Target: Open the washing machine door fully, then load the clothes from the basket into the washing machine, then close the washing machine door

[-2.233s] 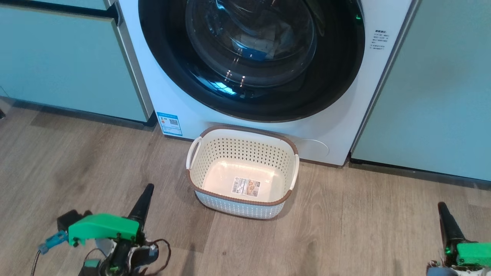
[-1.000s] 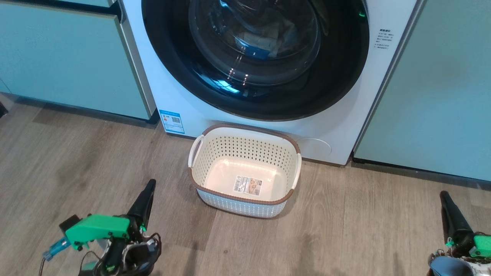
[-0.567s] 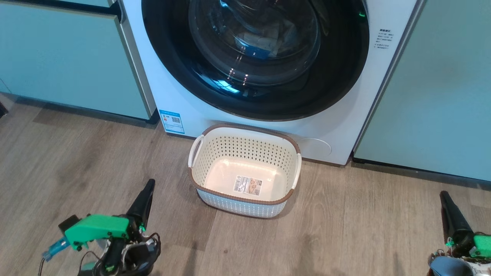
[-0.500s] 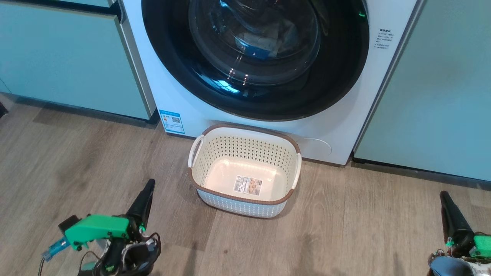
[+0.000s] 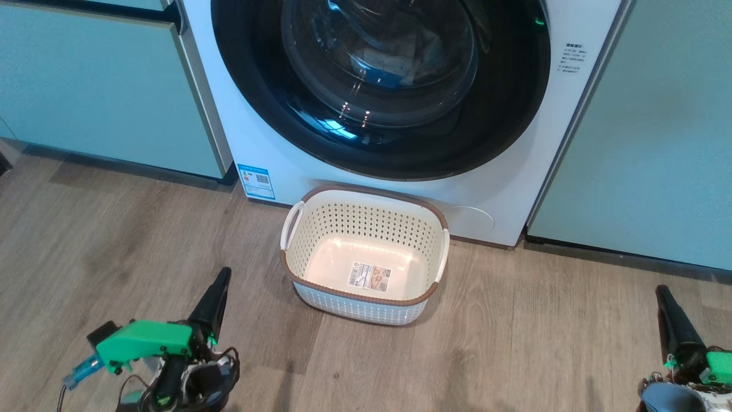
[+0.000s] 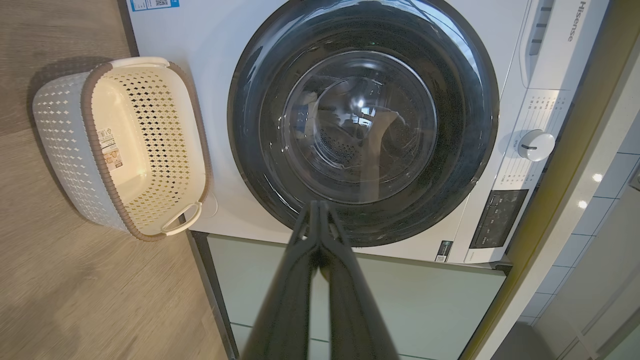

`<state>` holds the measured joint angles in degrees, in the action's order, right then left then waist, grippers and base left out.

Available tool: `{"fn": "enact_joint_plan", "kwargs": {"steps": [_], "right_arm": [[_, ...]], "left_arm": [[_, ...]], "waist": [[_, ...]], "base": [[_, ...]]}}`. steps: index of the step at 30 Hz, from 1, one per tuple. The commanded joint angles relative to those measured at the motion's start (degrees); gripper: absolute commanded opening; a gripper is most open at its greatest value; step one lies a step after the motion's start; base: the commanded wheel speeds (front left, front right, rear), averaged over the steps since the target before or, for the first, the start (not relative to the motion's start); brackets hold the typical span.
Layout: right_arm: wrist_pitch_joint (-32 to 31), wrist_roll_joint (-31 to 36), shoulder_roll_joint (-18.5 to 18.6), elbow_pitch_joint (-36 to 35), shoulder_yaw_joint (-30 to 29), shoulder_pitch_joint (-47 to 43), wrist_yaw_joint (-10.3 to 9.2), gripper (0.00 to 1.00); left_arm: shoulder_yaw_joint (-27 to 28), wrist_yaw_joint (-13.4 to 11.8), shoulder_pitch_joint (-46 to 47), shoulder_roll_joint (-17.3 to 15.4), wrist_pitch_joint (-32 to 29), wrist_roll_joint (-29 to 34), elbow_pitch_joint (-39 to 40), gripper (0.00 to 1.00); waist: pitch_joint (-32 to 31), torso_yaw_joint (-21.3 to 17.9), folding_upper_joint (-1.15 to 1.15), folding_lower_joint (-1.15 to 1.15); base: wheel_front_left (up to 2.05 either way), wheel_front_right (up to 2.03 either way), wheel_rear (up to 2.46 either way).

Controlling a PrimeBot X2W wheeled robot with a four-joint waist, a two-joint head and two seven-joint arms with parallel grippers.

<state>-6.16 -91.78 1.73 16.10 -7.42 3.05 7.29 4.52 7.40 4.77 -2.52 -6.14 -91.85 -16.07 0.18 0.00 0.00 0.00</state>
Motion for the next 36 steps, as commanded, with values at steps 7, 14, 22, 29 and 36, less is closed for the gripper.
{"fn": "enact_joint_plan", "kwargs": {"steps": [7,14,22,29,36], "right_arm": [[-0.32,-0.41,1.15,-2.08,0.92,3.13,0.2,0.0],[-0.32,-0.41,1.15,-2.08,0.92,3.13,0.2,0.0],[-0.32,-0.41,1.15,-2.08,0.92,3.13,0.2,0.0],[-0.32,-0.41,1.15,-2.08,0.92,3.13,0.2,0.0],[-0.32,-0.41,1.15,-2.08,0.92,3.13,0.2,0.0]], "left_arm": [[2.0,0.09,1.42,-0.36,-0.36,-0.31,2.04,0.0],[2.0,0.09,1.42,-0.36,-0.35,-0.31,2.04,0.0],[2.0,0.09,1.42,-0.36,-0.35,-0.31,2.04,0.0],[2.0,0.09,1.42,-0.36,-0.35,-0.31,2.04,0.0],[2.0,0.09,1.42,-0.36,-0.35,-0.31,2.04,0.0]], "waist": [[0.0,0.0,0.0,0.0],[0.0,0.0,0.0,0.0],[0.0,0.0,0.0,0.0],[0.0,0.0,0.0,0.0],[0.0,0.0,0.0,0.0]], "base": [[0.0,0.0,0.0],[0.0,0.0,0.0],[0.0,0.0,0.0],[0.0,0.0,0.0],[0.0,0.0,0.0]]}}
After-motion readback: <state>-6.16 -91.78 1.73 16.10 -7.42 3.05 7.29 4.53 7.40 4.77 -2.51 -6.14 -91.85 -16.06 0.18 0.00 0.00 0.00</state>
